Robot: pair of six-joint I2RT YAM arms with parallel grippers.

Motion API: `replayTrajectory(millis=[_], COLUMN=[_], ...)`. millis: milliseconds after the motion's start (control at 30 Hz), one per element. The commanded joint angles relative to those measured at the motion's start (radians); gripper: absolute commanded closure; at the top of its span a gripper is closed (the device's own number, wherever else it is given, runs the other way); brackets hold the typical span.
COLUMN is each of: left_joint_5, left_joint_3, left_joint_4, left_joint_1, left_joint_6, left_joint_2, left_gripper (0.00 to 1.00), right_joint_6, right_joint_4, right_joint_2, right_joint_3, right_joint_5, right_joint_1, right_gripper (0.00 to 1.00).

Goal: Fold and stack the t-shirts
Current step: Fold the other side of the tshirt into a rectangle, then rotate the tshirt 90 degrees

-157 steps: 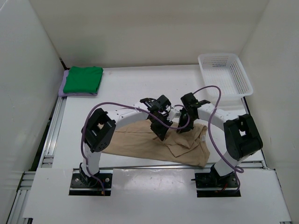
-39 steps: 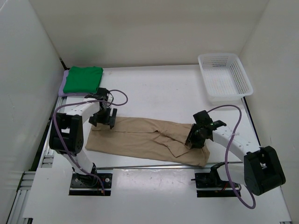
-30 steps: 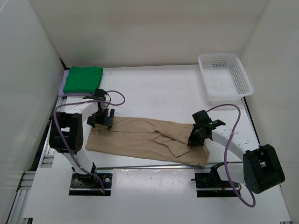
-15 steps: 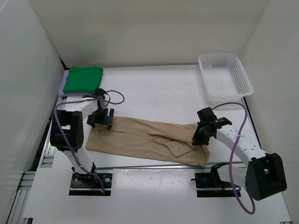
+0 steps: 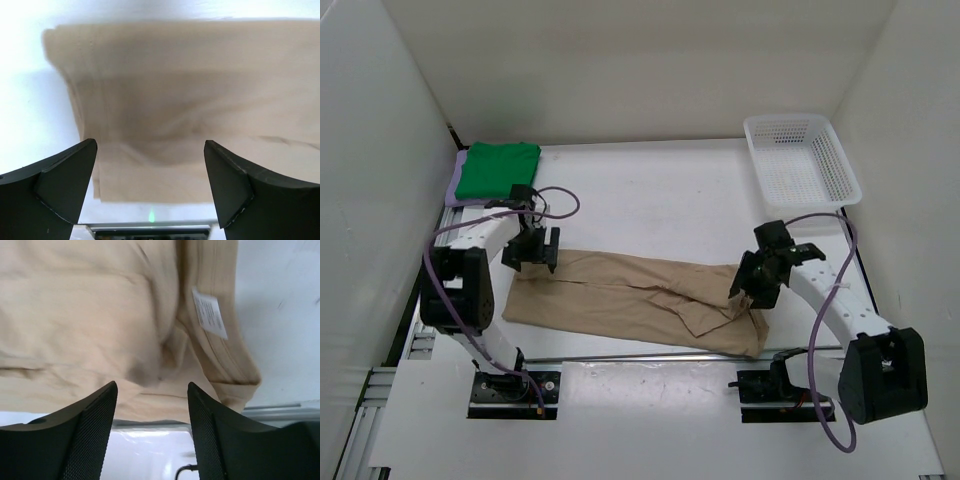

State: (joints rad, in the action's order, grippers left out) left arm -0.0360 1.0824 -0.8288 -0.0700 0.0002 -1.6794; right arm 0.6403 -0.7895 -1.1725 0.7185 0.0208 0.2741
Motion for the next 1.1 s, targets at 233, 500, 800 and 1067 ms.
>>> replayTrajectory(millis=[233,500,800,1067], left_joint_5=[0.047,0.002,-0.125,-0.145], left_joint_3=[0.14,0.094,0.068,-0.018], left_joint_4=[-0.006,0.082,0.115,0.125], left_joint_1=[0.154,0.199,0.354,0.458], left_joint_6=[0.0,0.0,0.0,0.0], left_joint_2=[0.069,-0.104,-0.235,-0.2], left_gripper=[0.01,0.02,0.02,0.02], right_joint_6=[-0.06,0.005,0.056,0.056], right_joint_4=[0.004,0.125,0.049,-0.01], right_joint_2=[-0.257,-0.516,-0.774,-1.061], right_joint_3=[0.271,0.297,0.6,1.086], right_joint_5=[-0.085,-0.096,-0.309,-0.309], right_joint_1=[-0.096,-0.096,-0.043,0.03], right_gripper=[0.43,0.87,0.98,0.98])
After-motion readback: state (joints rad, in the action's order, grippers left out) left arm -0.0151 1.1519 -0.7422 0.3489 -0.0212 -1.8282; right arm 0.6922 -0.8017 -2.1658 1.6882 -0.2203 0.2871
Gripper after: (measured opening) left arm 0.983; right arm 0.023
